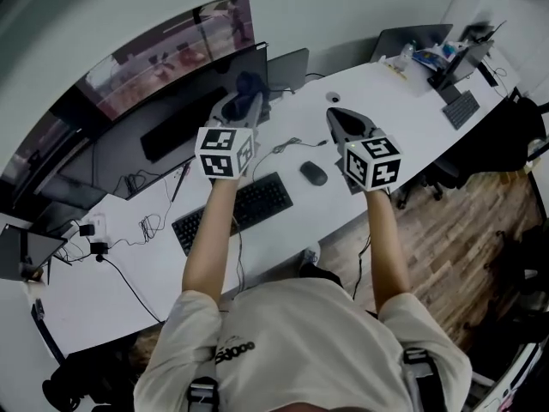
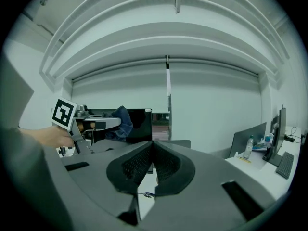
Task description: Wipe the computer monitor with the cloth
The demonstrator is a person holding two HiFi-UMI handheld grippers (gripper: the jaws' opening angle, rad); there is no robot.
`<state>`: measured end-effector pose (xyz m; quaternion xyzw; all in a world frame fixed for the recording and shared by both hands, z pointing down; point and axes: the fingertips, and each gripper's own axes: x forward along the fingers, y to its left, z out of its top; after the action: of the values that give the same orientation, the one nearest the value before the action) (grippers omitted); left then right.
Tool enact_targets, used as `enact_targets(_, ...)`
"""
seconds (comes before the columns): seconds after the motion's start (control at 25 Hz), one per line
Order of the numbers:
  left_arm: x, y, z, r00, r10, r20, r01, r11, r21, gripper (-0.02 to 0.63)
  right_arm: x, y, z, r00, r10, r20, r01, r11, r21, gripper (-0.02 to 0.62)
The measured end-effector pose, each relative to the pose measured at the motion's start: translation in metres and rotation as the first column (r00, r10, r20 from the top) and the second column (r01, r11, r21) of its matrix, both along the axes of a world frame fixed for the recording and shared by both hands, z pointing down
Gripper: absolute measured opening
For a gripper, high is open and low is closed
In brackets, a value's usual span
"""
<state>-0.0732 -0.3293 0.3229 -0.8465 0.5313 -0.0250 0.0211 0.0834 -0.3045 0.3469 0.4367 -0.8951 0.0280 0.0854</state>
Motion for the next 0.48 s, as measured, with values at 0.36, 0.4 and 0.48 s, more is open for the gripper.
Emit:
enact_targets(0.36, -0.035, 0.105, 0.019, 0.973, 0.112, 0.203, -0.117, 0.993, 0.017, 0.090, -0.040, 0.085, -0.005, 0.997, 0.054, -0.052, -0.050, 0.995, 0.089, 0.005)
enact_targets(0.4, -0.040, 0.116, 0.022, 0.970, 0.107, 0.217, -0.114, 0.993, 0.019, 0.090, -0.042, 0.094, -0.005, 0.997, 0.060, -0.055, -0.055, 0.994, 0.095, 0.005)
enact_targets(0.48, -0.049, 0.136, 0.026, 0.964, 0.098, 0.249, -0.107, 0.994, 0.022, 0.090, -0.049, 0.113, -0.003, 0.996, 0.068, -0.066, -0.061, 0.993, 0.102, 0.005)
